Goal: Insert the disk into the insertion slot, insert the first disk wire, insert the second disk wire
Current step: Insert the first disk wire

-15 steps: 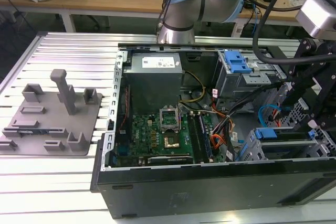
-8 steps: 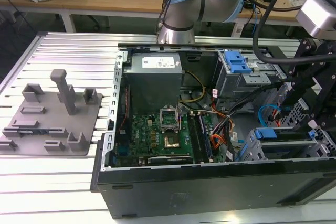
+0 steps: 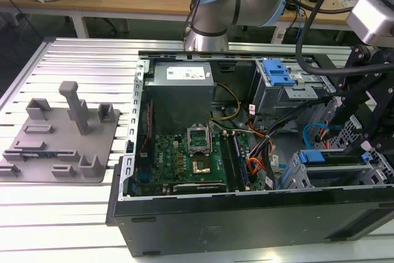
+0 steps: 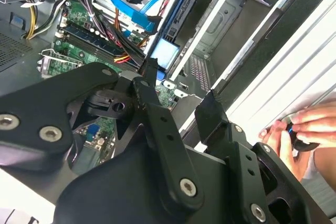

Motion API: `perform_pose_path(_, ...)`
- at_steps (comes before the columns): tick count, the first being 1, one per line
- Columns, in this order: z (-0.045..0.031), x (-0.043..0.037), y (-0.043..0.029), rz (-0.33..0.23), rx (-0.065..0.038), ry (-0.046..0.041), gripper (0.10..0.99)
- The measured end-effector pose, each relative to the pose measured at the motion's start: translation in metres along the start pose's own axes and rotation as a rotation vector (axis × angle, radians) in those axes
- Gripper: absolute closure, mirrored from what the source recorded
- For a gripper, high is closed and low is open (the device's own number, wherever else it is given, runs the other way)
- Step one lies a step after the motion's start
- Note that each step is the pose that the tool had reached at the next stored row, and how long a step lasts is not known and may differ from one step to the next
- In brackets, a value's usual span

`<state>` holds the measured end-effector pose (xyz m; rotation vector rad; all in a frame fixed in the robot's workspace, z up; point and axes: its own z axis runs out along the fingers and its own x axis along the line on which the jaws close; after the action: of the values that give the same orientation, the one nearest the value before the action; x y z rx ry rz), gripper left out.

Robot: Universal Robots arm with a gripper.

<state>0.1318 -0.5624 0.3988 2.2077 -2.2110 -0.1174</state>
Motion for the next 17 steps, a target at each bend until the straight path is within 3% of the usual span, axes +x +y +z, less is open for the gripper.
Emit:
perform_pose_path(2,0.0002,-0.0002,0.0012,-0.002,0.045,0.0006,0.525)
perform_pose_path(3,0.0002,-0.0012,0.0012,0.004,0.081,0.0005,0.525)
perform_pose_path(5,0.0012,-0.0019,0.0019,0.009,0.087,0.0017,0.525)
perform_pose_path(6,0.0022,-0.0056,0.0026,0.010,0.090,0.0147,0.525)
perform_pose_path(7,0.0029,-0.0131,0.0026,0.010,0.090,0.0476,0.525)
perform_pose_path(8,0.0034,-0.0178,0.0027,0.011,0.090,0.0661,0.525)
perform_pose_path(9,0.0037,-0.0225,0.0027,0.011,0.090,0.0793,0.525)
perform_pose_path(10,0.0041,-0.0324,0.0027,0.011,0.090,0.0897,0.525)
perform_pose_path(13,0.0056,-0.0682,0.0027,0.011,0.090,0.0925,0.525)
perform_pose_path(14,0.0063,-0.0750,0.0027,0.011,0.090,0.0929,0.525)
perform_pose_path(16,0.0078,-0.0874,0.0011,0.011,0.091,0.1070,0.537)
perform_pose_path(17,0.0081,-0.0900,-0.0005,0.012,0.091,0.1164,0.604)
